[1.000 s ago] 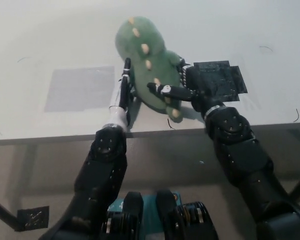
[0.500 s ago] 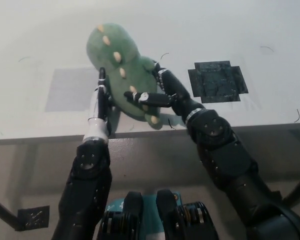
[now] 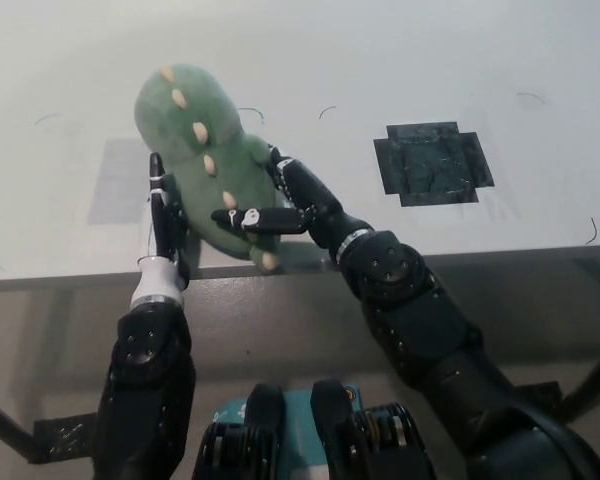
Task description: Use both hands to pick up a dinasour on the right side and move it to the left side
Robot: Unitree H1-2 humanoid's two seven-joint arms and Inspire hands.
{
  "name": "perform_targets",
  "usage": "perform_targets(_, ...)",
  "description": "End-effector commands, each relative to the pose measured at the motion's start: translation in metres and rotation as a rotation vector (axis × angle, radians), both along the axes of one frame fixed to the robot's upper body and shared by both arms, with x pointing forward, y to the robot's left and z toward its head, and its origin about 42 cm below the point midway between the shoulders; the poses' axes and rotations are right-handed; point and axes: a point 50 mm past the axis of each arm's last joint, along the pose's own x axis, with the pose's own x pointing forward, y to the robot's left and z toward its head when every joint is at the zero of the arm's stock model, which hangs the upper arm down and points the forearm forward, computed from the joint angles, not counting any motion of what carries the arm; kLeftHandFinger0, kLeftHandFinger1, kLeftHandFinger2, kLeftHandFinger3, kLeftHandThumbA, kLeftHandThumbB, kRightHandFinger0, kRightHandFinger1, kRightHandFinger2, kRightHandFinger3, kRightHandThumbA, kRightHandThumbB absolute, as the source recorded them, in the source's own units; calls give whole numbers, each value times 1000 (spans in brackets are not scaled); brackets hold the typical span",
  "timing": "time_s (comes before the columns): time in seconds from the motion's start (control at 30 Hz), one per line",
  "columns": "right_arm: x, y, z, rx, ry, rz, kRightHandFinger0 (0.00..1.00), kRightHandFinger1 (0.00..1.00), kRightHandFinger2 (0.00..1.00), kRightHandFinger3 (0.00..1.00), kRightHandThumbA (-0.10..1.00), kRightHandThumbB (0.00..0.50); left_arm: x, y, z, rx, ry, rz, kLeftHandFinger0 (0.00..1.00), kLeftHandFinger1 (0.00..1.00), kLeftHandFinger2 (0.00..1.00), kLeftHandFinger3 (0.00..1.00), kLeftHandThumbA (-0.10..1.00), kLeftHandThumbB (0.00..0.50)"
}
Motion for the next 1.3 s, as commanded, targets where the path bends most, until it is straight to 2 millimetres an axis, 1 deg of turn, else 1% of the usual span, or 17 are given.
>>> perform_targets(0.0,-14,53,22,-22,-62,194,1000,1000,1000,1000,1000,249,-3,-6,8,-2,-29,-42,1000,1000,1000,1000,1000,191)
perform_targets(0.03,-17,59,22,-24,-59,209,1000,1000,1000,1000,1000,264,-8,-1,5,-29,-39,-38,1000,1000,1000,1000,1000,256)
perform_targets(0.1,-17,64,24,-21,-54,215,1000,1000,1000,1000,1000,312,-10,3,7,-41,-48,-33,1000,1000,1000,1000,1000,269)
perform_targets(0.13,-18,66,24,-14,-49,218,1000,1000,1000,1000,1000,301,-11,5,8,-40,-54,-28,1000,1000,1000,1000,1000,267)
perform_targets(0.2,-21,71,30,-14,-79,235,1000,1000,1000,1000,1000,270,-15,9,13,-50,-88,-29,1000,1000,1000,1000,1000,304)
perform_targets(0.3,-23,74,35,4,-89,239,1000,1000,1000,1000,1000,246,-17,12,16,-43,-117,-25,1000,1000,1000,1000,1000,331)
perform_targets(0.37,-24,75,39,-1,-107,242,1000,1000,1000,1000,1000,230,-19,13,20,-56,-142,-23,1000,1000,1000,1000,1000,328)
perform_targets(0.53,-20,77,45,-4,-125,237,1000,1000,1000,1000,1000,251,-14,11,30,-56,-166,1,1000,1000,1000,1000,1000,334)
perform_targets(0.63,-19,78,49,-1,-132,241,1000,1000,1000,1000,1000,236,-13,12,33,-66,-167,-3,1000,1000,1000,1000,1000,333)
perform_targets(0.7,-16,78,53,-4,-134,238,1000,1000,1000,1000,1000,225,-10,12,37,-55,-169,1,1000,1000,1000,1000,1000,289)
perform_targets(0.8,-10,80,56,-17,-131,230,1000,1000,1000,1000,1000,204,2,13,40,-82,-150,-12,1000,1000,1000,1000,1000,298)
perform_targets(0.87,-1,77,59,-43,-121,201,1000,1000,1000,1000,1000,179,17,8,44,-117,-119,-10,1000,1000,1000,1000,1000,273)
perform_targets(0.93,3,78,63,-44,-125,196,1000,1000,1000,1000,1000,157,24,9,48,-120,-125,-9,1000,1000,1000,1000,1000,278)
perform_targets(1.03,9,77,69,-53,-125,181,1000,1000,1000,1000,1000,160,33,11,51,-126,-116,-22,1000,1000,1000,1000,1000,220)
perform_targets(1.07,9,78,69,-52,-116,176,1000,1000,1000,1000,1000,179,34,10,50,-140,-110,-23,1000,1000,1000,1000,1000,225)
perform_targets(1.17,12,76,71,-37,-121,178,1000,1000,1000,1000,1000,173,38,8,52,-126,-115,-32,1000,1000,1000,1000,1000,254)
perform_targets(1.27,10,74,67,-28,-120,180,1000,1000,1000,1000,1000,163,35,6,50,-119,-106,-25,1000,1000,1000,1000,1000,239)
